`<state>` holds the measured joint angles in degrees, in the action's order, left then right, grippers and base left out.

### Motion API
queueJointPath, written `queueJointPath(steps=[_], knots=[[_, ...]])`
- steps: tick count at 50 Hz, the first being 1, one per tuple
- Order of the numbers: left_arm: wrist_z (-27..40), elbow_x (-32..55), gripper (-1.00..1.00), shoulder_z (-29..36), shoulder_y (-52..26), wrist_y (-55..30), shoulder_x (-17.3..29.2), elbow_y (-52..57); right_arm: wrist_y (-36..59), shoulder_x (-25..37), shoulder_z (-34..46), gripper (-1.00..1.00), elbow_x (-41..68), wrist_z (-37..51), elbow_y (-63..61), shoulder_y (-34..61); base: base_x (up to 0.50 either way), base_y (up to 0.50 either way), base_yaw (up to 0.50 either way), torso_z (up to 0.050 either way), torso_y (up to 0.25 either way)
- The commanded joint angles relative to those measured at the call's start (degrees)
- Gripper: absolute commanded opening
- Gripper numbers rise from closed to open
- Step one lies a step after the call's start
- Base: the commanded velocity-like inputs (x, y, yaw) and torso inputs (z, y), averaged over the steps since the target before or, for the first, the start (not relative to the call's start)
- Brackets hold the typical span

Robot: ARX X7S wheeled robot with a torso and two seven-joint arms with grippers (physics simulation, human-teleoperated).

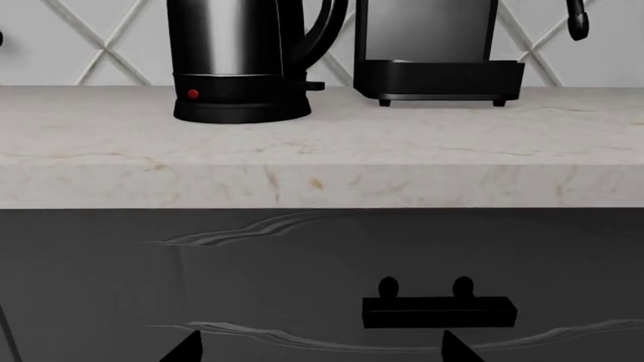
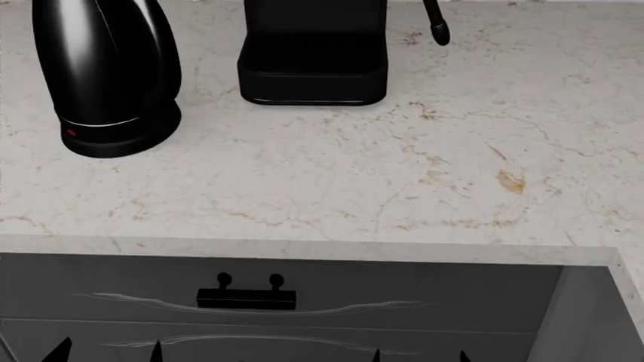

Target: Close the lid of the electric kettle.

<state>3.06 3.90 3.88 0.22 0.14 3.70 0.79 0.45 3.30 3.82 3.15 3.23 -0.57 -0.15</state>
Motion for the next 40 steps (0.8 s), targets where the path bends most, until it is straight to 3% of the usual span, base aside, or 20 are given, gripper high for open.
queueJointPath(steps=[1,26,31,40], knots=[[0.8,1.4,1.00,0.9,0.3,0.2,1.0,0.8,0.3,1.1,1.4,1.00,1.0,0.9,-0.3,-0.1,0.00,0.00,0.00,0.050,0.016],[2.2,4.1,1.00,2.1,0.2,0.4,2.5,0.2,-0.5,2.6,3.2,1.00,3.2,2.3,-1.0,-0.3,0.00,0.00,0.00,0.050,0.015],[2.9,4.1,1.00,2.4,0.0,0.4,2.7,0.1,-2.0,3.4,4.9,1.00,1.3,2.3,-1.0,-0.8,0.00,0.06,0.00,0.000,0.000],[3.2,4.7,1.00,3.0,-0.1,0.2,3.1,-0.2,-2.6,4.0,5.6,1.00,1.0,3.0,-1.2,-0.8,0.02,0.50,0.00,0.000,0.000]])
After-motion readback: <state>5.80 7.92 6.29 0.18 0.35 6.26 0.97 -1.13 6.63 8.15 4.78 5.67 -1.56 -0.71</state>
